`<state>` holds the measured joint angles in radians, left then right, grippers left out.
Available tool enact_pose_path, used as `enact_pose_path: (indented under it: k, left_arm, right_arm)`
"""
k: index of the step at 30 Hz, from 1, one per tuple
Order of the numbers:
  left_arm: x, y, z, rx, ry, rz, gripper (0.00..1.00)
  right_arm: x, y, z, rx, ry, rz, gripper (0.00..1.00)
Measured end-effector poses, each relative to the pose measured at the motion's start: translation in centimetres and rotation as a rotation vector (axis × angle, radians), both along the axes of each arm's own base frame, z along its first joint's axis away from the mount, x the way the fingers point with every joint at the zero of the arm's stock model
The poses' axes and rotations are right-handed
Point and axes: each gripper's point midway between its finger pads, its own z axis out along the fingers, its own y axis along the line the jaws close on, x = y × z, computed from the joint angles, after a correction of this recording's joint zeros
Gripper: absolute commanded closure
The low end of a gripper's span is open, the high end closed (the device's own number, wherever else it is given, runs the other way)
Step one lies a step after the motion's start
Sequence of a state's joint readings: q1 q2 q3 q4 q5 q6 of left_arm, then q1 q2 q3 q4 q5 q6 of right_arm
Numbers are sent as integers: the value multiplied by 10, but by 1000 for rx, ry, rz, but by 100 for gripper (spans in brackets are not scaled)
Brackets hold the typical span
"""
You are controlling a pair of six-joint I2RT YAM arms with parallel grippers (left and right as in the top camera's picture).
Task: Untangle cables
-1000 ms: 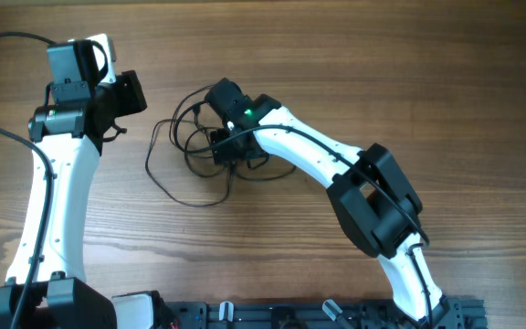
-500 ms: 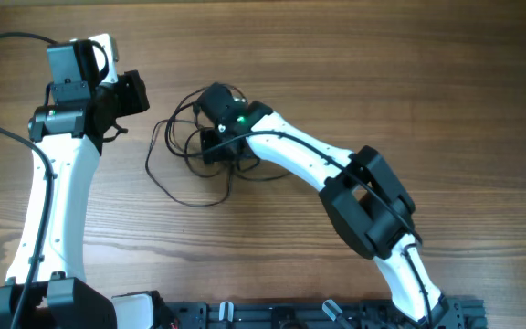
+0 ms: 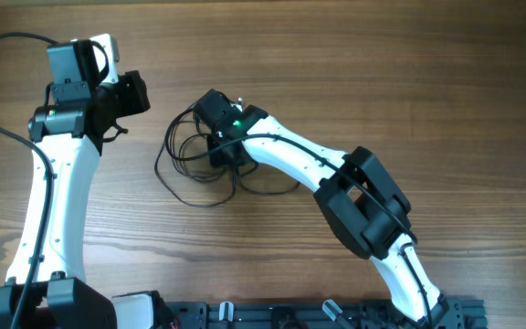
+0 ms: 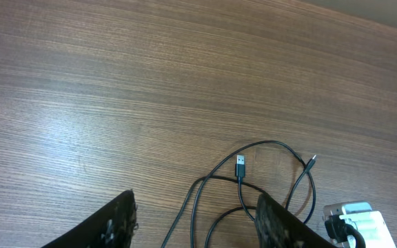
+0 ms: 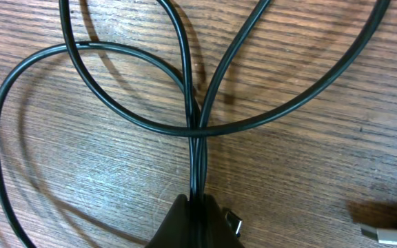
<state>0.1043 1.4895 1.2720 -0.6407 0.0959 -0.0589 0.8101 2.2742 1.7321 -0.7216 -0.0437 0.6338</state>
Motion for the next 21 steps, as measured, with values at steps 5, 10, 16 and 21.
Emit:
enact_pose_path:
  k: [5, 10, 16, 21]
  left_arm:
    - [-1, 0, -1, -1, 5, 0, 42]
    - [-1, -1, -1, -3, 7, -2, 42]
    - [-2, -1, -2, -6, 10, -4, 42]
    - [-2, -2, -2, -10, 11, -7, 41]
  right_arm:
    - [1, -20, -4, -98, -20, -21, 95]
    - [9, -35, 9, -174, -79, -23, 95]
    - [22, -36, 97, -78, -215, -11, 95]
    - [23, -50, 199, 56, -376, -2, 95]
